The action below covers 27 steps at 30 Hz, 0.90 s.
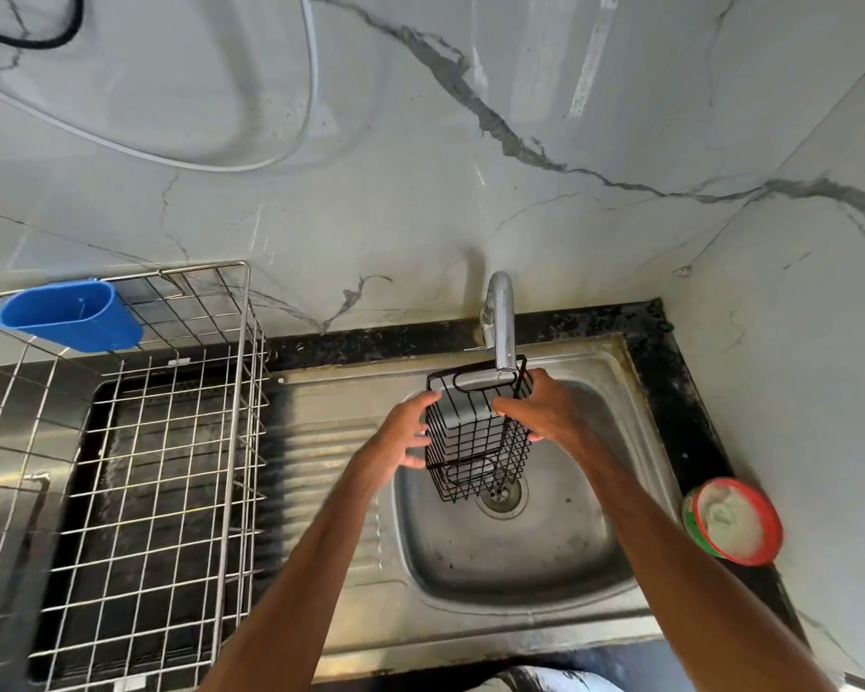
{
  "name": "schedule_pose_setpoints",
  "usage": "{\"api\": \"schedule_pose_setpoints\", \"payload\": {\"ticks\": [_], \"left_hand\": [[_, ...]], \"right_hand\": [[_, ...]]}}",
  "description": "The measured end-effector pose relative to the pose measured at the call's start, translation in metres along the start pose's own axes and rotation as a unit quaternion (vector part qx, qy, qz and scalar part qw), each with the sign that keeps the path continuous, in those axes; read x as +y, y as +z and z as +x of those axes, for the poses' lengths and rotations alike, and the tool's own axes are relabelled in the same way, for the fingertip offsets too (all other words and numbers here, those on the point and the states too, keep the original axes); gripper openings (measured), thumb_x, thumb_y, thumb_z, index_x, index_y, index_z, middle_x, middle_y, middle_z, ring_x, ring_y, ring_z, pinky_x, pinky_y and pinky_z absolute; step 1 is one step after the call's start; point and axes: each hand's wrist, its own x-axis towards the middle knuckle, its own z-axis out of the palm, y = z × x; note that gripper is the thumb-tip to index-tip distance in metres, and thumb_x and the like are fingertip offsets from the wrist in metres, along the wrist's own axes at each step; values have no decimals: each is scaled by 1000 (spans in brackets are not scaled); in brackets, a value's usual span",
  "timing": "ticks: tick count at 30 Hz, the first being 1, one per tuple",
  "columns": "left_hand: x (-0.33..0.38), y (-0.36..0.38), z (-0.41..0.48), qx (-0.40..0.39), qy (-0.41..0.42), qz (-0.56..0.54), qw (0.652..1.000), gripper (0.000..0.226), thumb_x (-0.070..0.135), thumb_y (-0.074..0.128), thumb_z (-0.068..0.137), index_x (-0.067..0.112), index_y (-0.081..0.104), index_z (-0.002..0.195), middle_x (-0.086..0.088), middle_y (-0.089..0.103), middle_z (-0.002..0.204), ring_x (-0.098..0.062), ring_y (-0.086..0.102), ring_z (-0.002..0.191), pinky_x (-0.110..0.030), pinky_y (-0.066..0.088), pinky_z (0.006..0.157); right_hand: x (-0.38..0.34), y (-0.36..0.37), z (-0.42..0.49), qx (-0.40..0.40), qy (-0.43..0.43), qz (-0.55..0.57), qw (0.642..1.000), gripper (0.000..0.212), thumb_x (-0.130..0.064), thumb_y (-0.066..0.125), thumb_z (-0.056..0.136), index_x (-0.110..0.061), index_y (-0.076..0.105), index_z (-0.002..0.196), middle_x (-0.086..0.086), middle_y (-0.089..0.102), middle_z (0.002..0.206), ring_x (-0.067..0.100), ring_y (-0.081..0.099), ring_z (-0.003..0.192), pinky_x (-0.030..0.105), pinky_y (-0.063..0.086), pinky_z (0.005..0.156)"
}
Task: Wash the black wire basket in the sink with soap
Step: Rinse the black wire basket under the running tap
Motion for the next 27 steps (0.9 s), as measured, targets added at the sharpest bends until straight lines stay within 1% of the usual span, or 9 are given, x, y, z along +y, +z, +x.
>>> {"api": "schedule_pose_setpoints", "payload": {"ticks": [2, 5, 9, 13, 16, 19, 21, 25, 27], "left_hand": [[12, 5, 0, 0, 10, 68, 998, 73, 53, 68, 94, 12, 46, 151, -21, 45, 155, -36, 60, 125, -49, 55, 94], [17, 9, 1, 6, 1, 122, 993, 69, 30, 84, 86, 5, 49, 140, -23, 55, 145, -36, 68, 111, -46, 64, 84], [14, 19, -1, -7, -36, 87, 996, 59, 10, 72, 91, 4, 46, 143, -23, 43, 151, -50, 63, 115, -47, 66, 65], [11, 24, 2, 7, -27, 59, 998, 47, -1, 62, 88, -2, 50, 133, -22, 43, 145, -45, 64, 101, -48, 66, 68], [12, 26, 1, 15, -24, 40, 999, 42, -3, 61, 87, 0, 51, 128, -20, 45, 134, -42, 63, 101, -50, 66, 73], [16, 27, -1, 30, -23, 36, 999, 37, 0, 59, 91, -1, 54, 127, -19, 46, 124, -41, 63, 101, -46, 66, 71], [18, 29, 0, 35, -23, 33, 999, 34, 4, 59, 93, -1, 56, 126, -20, 47, 125, -39, 63, 98, -44, 66, 71], [20, 30, -2, 34, -9, 28, 999, 11, 6, 56, 95, 2, 62, 104, -17, 55, 117, -31, 66, 91, -47, 66, 74], [18, 29, -5, 33, 1, 32, 999, 7, 8, 56, 97, 5, 61, 95, -16, 56, 116, -32, 67, 97, -44, 66, 67]], "right_hand": [[-3, 4, -4, 15, -3, 10, 1000, 99, -50, 80, 71, -10, 35, 149, 12, 58, 128, 26, 62, 107, 35, 62, 78], [-8, 5, -10, 27, -13, 2, 1000, 100, -45, 81, 75, -6, 30, 151, 14, 57, 130, 26, 60, 109, 31, 54, 77], [-8, 7, -16, 42, -26, -5, 999, 94, -40, 82, 74, -8, 33, 148, 12, 59, 124, 27, 60, 110, 35, 57, 83], [-5, 7, -17, 35, -47, -6, 998, 98, -41, 83, 75, -12, 30, 152, 18, 52, 141, 34, 53, 128, 43, 52, 101], [0, 6, -17, 41, -86, -17, 995, 98, -46, 79, 80, -13, 25, 156, 17, 41, 155, 34, 43, 140, 47, 42, 112], [2, 13, -23, 62, -212, -102, 970, 89, -52, 54, 98, -10, 6, 161, 10, 5, 168, 25, 4, 155, 46, 12, 126], [0, 21, -28, 55, -282, -168, 943, 75, -52, 32, 106, -9, 5, 160, 11, 2, 169, 22, -4, 155, 46, -4, 126], [-3, 40, -39, 7, -350, -301, 887, 82, -64, -10, 96, -12, -4, 160, 5, -13, 167, 20, -17, 154, 52, -8, 125], [-1, 43, -34, -1, -362, -321, 875, 75, -60, -3, 101, -15, -5, 160, 2, -14, 167, 18, -19, 153, 53, -9, 125]]}}
